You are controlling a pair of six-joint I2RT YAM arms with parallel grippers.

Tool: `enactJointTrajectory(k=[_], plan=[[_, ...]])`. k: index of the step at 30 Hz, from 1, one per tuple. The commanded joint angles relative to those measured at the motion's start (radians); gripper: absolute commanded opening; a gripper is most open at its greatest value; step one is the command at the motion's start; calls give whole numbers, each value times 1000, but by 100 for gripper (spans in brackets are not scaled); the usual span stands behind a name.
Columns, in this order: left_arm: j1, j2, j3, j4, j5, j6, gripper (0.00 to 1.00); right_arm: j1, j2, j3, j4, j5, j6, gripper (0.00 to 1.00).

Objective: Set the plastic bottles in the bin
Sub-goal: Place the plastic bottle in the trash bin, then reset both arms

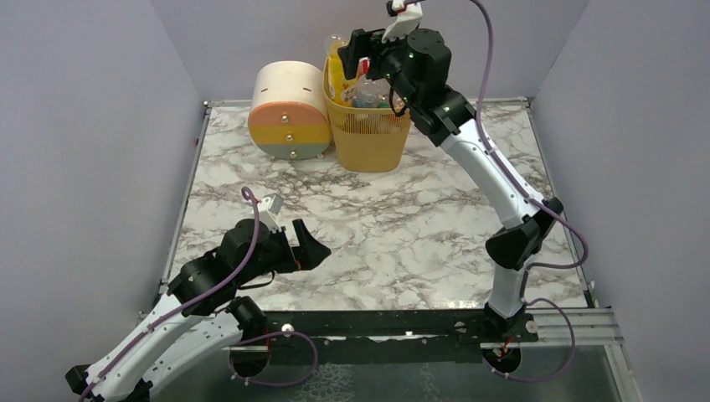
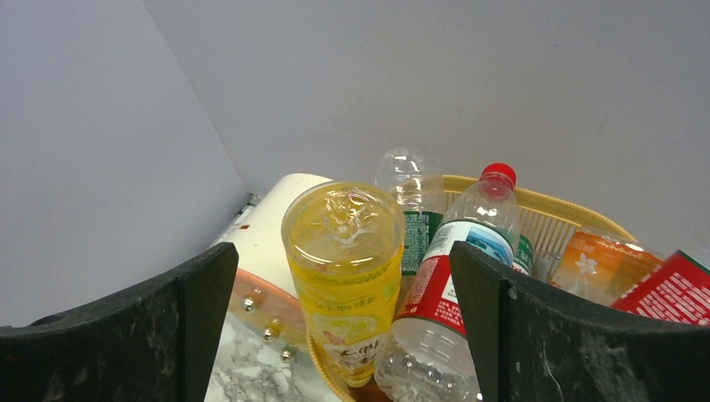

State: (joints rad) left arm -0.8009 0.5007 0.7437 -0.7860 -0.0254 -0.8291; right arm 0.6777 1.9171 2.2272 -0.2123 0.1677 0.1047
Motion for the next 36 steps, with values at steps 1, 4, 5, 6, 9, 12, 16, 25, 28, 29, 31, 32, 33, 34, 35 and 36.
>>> enactJointTrajectory(k=[1,4,5,6,9,12,16,25,28,29,31,32,33,34,35,36], plan=[[-6,1,11,32,0,13,99,3,-142,-69,-68,16,51,100],[-5,5,4,47,-6,15,99,3,-224,-142,-118,19,70,100],[-5,7,0,54,-8,15,99,3,-255,-175,-127,19,77,100],[-6,10,-3,63,-9,15,99,3,-280,-214,-134,18,83,100],[-6,30,-11,99,-3,20,99,3,-352,-317,-149,17,94,100],[-6,61,-3,119,-3,33,99,3,-408,-397,-179,27,103,99],[-6,93,17,141,-35,62,99,2,-515,-560,-177,58,118,99],[-6,203,53,170,-198,155,99,-8,-691,-878,-252,170,189,99],[-5,224,43,194,-249,170,99,-19,-740,-992,-237,172,198,99],[-5,227,37,202,-270,172,99,-19,-749,-1020,-231,185,196,99],[-6,234,20,226,-319,181,99,-24,-758,-1066,-241,231,214,99],[-6,238,6,245,-339,186,99,-29,-764,-1097,-234,248,219,99],[-5,246,-7,269,-366,188,99,-36,-774,-1127,-216,259,221,99],[-6,254,-22,298,-381,194,99,-43,-781,-1153,-199,264,224,99],[-5,265,-36,325,-390,202,99,-50,-788,-1178,-180,266,227,99],[-6,277,-52,353,-402,210,99,-57,-793,-1200,-162,269,228,99]])
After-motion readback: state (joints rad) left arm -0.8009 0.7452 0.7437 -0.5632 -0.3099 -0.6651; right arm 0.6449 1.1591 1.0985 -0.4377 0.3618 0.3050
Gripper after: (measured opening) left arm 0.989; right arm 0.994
